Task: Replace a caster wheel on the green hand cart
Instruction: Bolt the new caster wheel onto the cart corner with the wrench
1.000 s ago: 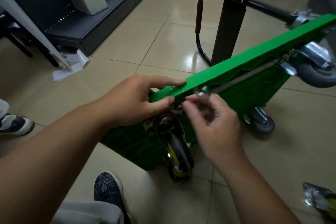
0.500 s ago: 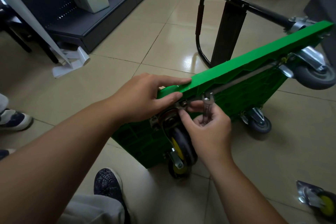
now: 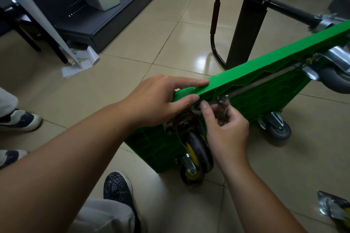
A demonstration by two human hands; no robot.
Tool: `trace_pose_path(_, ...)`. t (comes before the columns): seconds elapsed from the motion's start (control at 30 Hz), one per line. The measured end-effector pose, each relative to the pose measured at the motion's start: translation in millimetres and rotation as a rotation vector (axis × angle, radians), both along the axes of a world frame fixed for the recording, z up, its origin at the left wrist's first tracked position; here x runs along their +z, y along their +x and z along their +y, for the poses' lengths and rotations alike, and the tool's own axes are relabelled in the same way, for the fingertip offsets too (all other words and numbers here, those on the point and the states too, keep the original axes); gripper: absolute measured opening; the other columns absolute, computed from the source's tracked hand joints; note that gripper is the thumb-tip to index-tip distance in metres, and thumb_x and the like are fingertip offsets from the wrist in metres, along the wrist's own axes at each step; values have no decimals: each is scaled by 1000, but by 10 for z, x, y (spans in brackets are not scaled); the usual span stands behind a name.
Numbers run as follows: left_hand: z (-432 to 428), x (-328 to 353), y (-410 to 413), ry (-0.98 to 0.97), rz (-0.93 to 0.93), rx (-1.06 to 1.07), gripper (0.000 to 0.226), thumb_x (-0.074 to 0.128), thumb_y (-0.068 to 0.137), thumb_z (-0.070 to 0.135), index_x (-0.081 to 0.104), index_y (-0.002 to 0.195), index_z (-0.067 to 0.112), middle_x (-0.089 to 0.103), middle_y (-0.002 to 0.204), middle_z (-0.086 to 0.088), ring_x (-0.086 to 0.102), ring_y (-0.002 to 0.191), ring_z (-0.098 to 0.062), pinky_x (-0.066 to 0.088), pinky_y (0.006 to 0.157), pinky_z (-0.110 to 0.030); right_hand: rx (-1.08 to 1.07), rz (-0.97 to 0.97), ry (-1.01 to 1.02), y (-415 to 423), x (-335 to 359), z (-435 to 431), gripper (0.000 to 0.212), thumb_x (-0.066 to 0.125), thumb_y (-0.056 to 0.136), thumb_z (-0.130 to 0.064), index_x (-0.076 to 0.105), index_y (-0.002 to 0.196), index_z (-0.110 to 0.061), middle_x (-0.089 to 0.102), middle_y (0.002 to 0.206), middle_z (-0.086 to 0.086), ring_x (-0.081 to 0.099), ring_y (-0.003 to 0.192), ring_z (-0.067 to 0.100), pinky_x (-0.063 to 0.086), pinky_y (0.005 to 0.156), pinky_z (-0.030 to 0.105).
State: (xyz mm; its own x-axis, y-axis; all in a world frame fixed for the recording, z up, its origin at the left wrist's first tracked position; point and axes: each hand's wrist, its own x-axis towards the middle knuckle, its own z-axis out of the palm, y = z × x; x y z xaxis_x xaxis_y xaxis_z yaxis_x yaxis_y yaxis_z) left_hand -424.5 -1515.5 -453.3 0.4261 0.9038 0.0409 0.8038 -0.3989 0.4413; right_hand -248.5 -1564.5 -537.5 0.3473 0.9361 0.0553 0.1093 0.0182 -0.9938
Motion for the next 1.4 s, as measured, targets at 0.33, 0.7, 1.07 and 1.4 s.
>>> trace_pose_path(0.33,-29,40,28,-4,1,-1,47,45,95,62,47,141,63,72,74,-1,48,49,-18,37,49,-30,76,78,-29,55,25,-10,8,82,86,-23,75,82,-22,70,69,12,59,55,9,51,53,21)
trace_pose_path(0.7,-8,12,21,-17,12,-5,47,44,96,64,44,143,64,78,101,-6,51,51,-20,48,54,-41,112,60,-93,73,77,37,17,79,88,-32,74,78,-19,75,71,-9,70,62,3,50,54,14)
trace_pose_path(1.07,0,25,27,-16,34,5,47,44,96,63,44,143,65,78,97,-2,51,51,-18,47,54,-39,88,112,-102,69,53,33,14,86,82,-26,74,76,-20,74,68,5,67,56,7,52,51,17)
trace_pose_path(1.4,-21,40,70,-88,-92,47,42,54,96,59,51,138,63,74,122,4,73,88,-25,58,73,-48,26,836,-139,576,702,360,40,51,103,-45,49,73,-19,47,61,-6,36,46,8,30,47,21)
